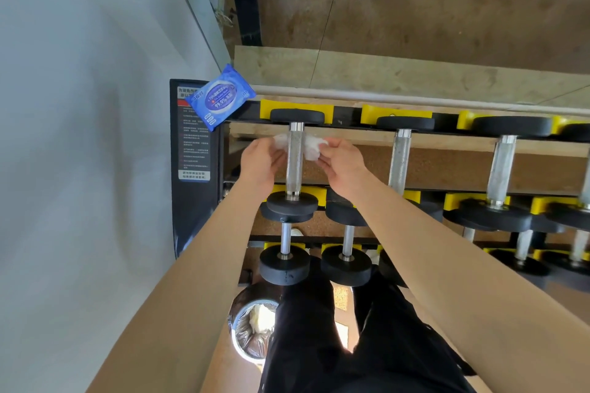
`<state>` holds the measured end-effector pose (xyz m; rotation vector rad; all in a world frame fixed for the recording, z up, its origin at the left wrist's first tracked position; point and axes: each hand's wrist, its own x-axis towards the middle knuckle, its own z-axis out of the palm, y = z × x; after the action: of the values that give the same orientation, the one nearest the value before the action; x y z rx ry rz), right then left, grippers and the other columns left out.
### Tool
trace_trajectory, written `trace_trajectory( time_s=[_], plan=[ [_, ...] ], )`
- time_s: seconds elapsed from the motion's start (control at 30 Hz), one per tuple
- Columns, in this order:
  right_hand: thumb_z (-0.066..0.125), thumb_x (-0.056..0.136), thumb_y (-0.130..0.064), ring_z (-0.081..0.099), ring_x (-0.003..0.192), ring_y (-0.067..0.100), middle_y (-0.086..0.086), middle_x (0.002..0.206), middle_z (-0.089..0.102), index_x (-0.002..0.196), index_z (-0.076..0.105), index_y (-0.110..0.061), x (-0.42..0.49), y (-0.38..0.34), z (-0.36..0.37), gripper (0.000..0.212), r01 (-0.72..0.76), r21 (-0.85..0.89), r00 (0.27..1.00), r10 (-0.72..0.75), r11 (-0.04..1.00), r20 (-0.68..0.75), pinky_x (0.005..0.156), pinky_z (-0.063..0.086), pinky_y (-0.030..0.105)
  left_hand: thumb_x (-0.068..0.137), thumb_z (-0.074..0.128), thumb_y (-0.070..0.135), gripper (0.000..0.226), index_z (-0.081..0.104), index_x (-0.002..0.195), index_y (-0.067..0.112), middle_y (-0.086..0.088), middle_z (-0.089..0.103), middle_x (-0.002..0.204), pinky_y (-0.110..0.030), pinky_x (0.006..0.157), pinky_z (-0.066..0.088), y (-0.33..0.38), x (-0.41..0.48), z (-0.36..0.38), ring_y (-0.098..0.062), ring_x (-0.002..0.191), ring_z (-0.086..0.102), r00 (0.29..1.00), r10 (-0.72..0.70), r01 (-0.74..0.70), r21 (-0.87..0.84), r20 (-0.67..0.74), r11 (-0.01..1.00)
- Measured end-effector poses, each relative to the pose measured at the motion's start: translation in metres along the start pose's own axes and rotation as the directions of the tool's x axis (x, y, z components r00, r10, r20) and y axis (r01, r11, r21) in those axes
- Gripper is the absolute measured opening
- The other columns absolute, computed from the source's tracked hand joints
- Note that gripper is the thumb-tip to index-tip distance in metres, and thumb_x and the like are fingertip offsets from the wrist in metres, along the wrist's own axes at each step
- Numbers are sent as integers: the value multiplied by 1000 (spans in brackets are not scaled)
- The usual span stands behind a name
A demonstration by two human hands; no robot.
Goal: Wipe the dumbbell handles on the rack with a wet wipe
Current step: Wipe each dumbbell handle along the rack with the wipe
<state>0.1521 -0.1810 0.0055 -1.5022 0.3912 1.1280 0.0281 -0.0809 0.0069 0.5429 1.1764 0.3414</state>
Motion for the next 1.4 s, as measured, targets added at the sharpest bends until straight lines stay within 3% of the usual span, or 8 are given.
trace_trajectory(
  time_s=[0.17, 0.33, 0.53, 0.67, 0.83, 0.97, 1.17, 1.4],
  plan=[
    [67, 89, 3, 63, 82, 18, 12, 102, 69, 88, 64, -14, 1, 9, 12, 17, 69, -320, 996, -83, 945, -29, 67, 54, 26, 99, 55, 4, 20, 60, 119, 6, -16, 73, 114, -34, 91, 58, -4, -11, -36, -25, 106, 72, 995, -78, 71, -100, -59, 992],
    [68, 88, -1, 65, 97, 23, 6, 101, 67, 82, 66, -20, 1, 10, -17, 20, 127, -548, 982, -181, 827, -46, 87, 58, 36, 98, 53, 0, 10, 56, 91, 6, -18, 68, 122, -33, 96, 56, -10, -12, -28, -26, 114, 68, 1000, -3, 5, 157, -16, 988],
    [65, 91, -6, 63, 81, 9, -2, 89, 69, 96, 74, -15, -14, 33, -15, 13, 325, -823, 940, -252, 466, 229, 72, 50, 20, 99, 52, -1, 19, 52, 84, 9, -18, 70, 116, -28, 88, 59, -10, -32, -51, -28, 109, 70, 1000, 20, -16, 226, -17, 974],
    [65, 91, -10, 66, 85, 18, 3, 91, 72, 93, 75, -14, -12, 34, -11, 11, 399, -895, 908, -221, 199, 356, 80, 56, 32, 102, 48, 0, 25, 48, 79, 10, -22, 70, 116, -30, 92, 58, -16, -45, -65, -30, 113, 68, 999, 29, -22, 275, -24, 961],
    [60, 96, -17, 66, 86, 18, 1, 91, 73, 95, 78, -19, -16, 30, -29, 18, 424, -897, 905, -78, 126, 417, 79, 54, 30, 101, 48, 6, 17, 46, 84, 3, 3, 68, 85, -32, 87, 48, -21, -61, -68, -10, 98, 63, 989, 103, -148, 627, 108, 765],
    [55, 97, -13, 63, 101, 12, -4, 108, 72, 110, 76, -18, -36, 19, -40, 25, 449, -866, 891, -30, 219, 454, 93, 48, 25, 102, 46, 7, 14, 48, 91, -2, -25, 52, 100, -31, 88, 54, -17, -77, -64, -18, 95, 60, 974, 206, -220, 640, 96, 736],
    [68, 94, -17, 69, 108, 20, 2, 125, 68, 134, 57, -16, -94, 3, -85, 41, 162, -427, 859, 87, 890, 505, 93, 58, 38, 104, 45, 5, 18, 51, 87, 7, -12, 70, 101, -31, 85, 60, -32, -129, 5, -25, 99, 72, 968, 143, -218, 414, 204, 884],
    [65, 94, -7, 71, 106, 28, 11, 112, 73, 122, 65, -9, -100, -29, -181, 27, 101, -202, 955, -38, 974, 294, 87, 59, 37, 98, 62, 12, 5, 63, 93, 10, -9, 73, 95, -29, 80, 59, -96, -133, 102, -19, 91, 72, 950, 152, -283, 544, 273, 790]
  ],
)
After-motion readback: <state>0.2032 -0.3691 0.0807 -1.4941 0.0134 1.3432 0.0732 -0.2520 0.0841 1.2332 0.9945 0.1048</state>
